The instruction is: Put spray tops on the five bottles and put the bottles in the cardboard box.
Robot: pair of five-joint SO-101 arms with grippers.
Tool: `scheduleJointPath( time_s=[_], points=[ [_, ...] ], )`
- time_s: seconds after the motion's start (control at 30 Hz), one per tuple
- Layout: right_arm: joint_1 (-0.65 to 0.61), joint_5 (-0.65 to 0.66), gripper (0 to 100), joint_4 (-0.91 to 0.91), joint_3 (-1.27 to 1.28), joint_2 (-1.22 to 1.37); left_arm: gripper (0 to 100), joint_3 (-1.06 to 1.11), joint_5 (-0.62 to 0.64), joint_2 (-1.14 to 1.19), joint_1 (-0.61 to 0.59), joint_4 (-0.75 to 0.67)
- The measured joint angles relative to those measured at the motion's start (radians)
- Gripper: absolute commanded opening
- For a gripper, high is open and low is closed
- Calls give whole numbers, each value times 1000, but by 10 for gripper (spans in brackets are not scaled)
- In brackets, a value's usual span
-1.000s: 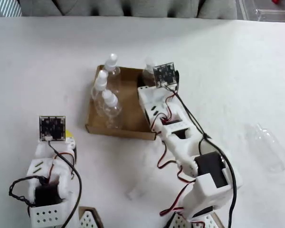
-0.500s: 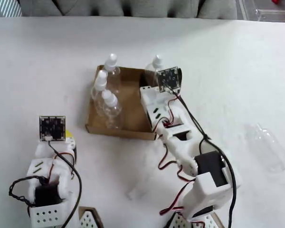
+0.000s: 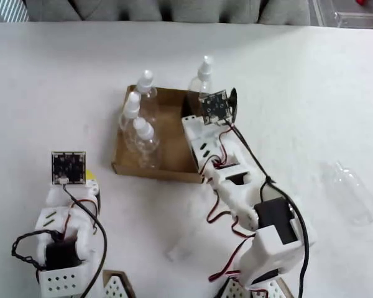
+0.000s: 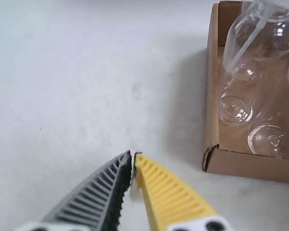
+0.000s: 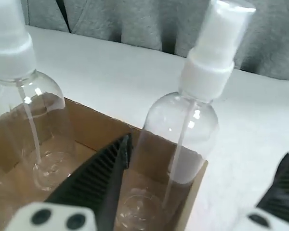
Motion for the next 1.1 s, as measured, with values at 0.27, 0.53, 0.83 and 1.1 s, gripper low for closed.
scheduleJointPath(
  time_s=[0.27, 0.53, 0.83, 1.1],
  points=[
    [-12, 0, 390, 0, 18, 0, 20, 0, 0, 0, 0, 0],
    [-14, 0, 390, 0, 18, 9, 20, 0, 0, 0, 0, 0],
    [-14, 0, 390, 0, 23, 9, 20, 0, 0, 0, 0, 0],
    [-15, 3, 390, -17, 137, -95, 20, 0, 0, 0, 0, 0]
  ],
)
